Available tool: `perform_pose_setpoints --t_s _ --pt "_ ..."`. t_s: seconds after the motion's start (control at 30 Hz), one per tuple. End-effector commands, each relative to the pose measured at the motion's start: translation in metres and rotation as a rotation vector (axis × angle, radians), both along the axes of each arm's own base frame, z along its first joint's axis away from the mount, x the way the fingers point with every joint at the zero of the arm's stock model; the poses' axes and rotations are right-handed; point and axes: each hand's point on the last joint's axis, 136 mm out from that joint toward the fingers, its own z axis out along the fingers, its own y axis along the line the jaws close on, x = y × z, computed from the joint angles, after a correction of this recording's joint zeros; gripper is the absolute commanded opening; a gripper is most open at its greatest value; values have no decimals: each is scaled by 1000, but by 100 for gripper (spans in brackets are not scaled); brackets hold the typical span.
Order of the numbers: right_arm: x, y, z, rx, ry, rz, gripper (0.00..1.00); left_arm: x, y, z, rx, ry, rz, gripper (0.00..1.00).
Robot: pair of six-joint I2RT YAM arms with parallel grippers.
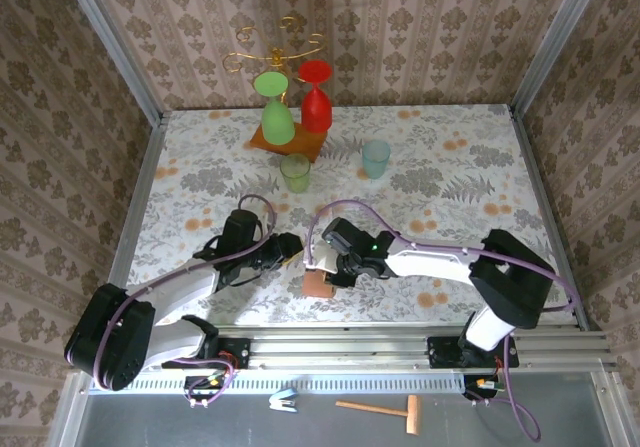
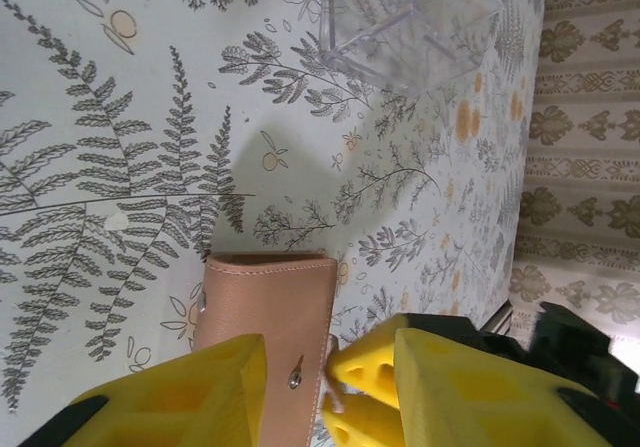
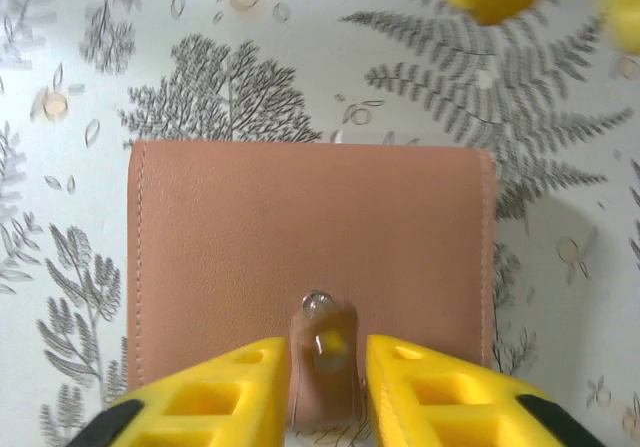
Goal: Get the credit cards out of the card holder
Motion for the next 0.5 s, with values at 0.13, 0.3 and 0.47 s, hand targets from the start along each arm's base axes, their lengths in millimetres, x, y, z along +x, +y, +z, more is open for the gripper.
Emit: perform_pose_setpoints --t_s 0.13,0.3,0.47 --pt "9 -4 36 177 91 -395 43 24 23 12 60 -44 46 40" --pt "14 -11 42 215 212 -778 45 41 43 21 58 -62 80 41" --pt "7 -11 33 169 351 -1041 46 51 57 27 61 -79 101 42"
